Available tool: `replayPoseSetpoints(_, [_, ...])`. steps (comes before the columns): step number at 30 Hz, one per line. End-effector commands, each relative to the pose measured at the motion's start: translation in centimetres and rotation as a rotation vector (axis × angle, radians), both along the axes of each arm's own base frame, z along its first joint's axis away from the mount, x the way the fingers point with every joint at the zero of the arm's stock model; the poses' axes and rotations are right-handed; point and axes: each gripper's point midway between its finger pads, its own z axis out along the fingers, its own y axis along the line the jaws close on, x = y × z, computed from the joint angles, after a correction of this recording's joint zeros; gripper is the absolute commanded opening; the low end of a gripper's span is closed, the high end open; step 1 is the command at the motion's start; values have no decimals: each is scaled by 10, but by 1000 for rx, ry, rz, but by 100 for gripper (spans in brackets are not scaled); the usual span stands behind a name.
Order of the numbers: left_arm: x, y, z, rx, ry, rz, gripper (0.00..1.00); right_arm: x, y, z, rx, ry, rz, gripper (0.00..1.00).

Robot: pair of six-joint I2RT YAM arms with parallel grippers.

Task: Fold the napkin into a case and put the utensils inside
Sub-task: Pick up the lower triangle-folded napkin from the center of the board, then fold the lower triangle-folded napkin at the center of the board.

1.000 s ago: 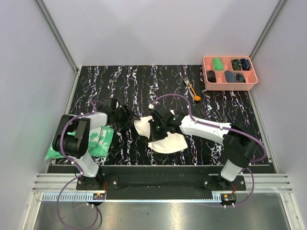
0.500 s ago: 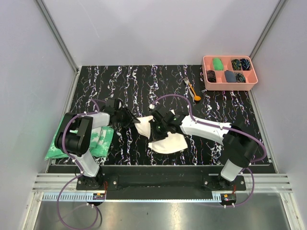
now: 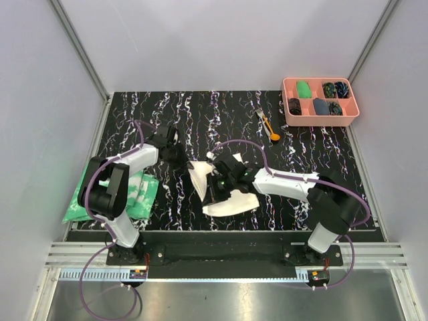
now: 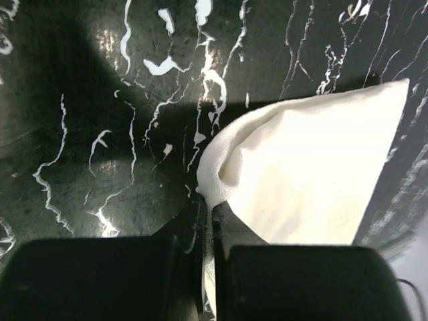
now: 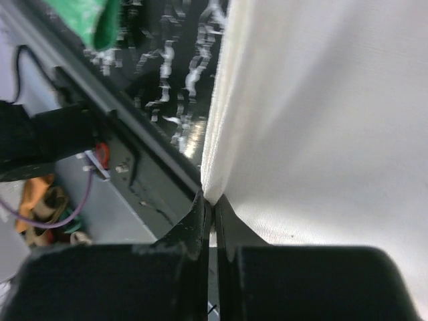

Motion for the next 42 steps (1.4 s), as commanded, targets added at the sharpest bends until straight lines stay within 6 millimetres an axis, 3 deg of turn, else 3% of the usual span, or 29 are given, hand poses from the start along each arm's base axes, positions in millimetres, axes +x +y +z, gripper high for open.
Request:
replayPoseSetpoints(1, [10,23,38,205,-115,-22,0,-21,43,36,257,46,107,0])
replayPoseSetpoints(6, [10,31,63,343,-134,-21,0,-33,57,48,396,122,140,0])
replayPoseSetpoints(10, [11,15,64,437,-125,-64,0,-35,55,45,421,131,132,0])
replayPoseSetpoints(20, [21,-11,47,549,-109,-43,0,-35,8,0,368,175,6,0])
replayPoseSetpoints(26, [33,-26,47,548,-119,-5,0,-34,-8,-17,358,211,-34,0])
replayPoseSetpoints(31, [39,-36,41,559,-109,4,0,-30,-21,-20,366,226,-73,0])
replayPoseSetpoints(42, [46,-53,33,579,-132,90,0,-33,-51,-54,166,230,-132,0])
